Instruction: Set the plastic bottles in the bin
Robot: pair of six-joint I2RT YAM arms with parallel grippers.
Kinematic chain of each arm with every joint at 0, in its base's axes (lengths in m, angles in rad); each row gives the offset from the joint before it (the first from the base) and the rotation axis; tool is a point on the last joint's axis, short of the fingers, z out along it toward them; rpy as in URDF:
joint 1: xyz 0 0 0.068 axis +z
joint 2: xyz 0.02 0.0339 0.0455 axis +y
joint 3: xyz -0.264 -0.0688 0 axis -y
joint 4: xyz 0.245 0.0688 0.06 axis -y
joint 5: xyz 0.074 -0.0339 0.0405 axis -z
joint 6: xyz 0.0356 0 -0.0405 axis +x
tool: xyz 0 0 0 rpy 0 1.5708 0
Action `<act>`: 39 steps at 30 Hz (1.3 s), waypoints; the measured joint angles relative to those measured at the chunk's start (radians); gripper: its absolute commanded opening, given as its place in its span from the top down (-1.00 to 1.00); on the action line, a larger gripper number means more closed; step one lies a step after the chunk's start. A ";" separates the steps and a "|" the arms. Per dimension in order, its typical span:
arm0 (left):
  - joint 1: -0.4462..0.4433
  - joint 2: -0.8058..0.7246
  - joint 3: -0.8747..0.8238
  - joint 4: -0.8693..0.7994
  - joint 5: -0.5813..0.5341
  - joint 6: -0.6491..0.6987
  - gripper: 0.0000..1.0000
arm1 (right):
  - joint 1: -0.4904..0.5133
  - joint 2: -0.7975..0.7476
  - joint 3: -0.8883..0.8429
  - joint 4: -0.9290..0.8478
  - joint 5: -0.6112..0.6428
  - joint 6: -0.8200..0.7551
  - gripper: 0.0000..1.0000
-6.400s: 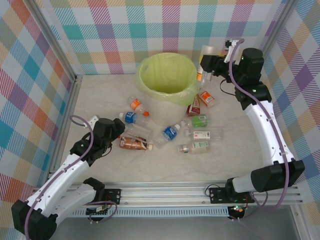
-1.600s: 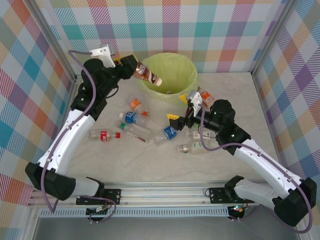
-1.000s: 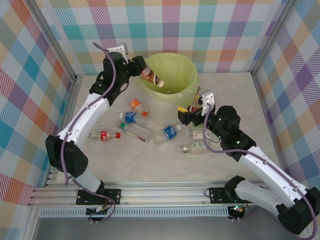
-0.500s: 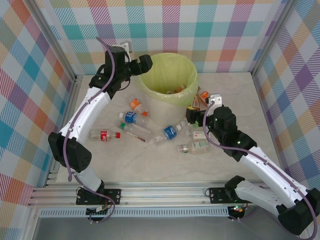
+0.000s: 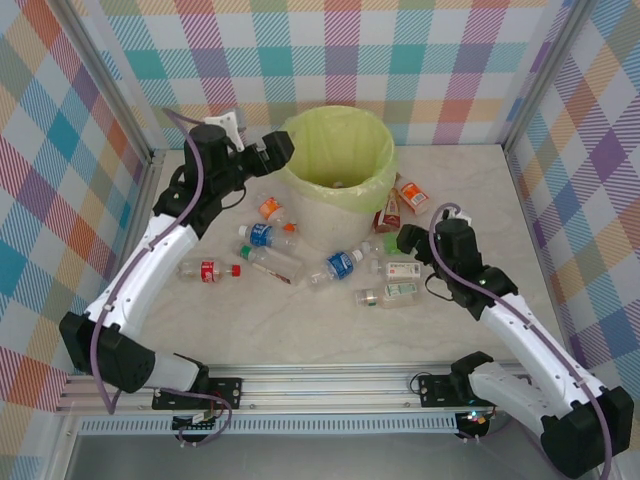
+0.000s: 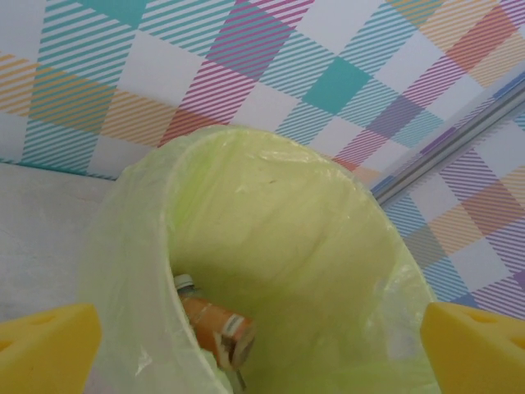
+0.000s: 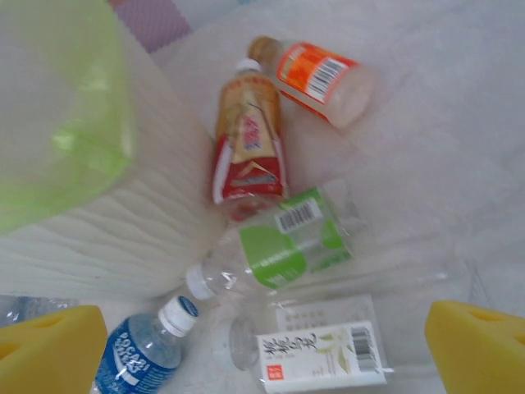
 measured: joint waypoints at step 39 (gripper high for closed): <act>0.009 -0.335 -0.650 0.151 -0.247 -0.187 -1.00 | -0.333 0.687 0.156 -0.142 -0.316 0.895 -0.45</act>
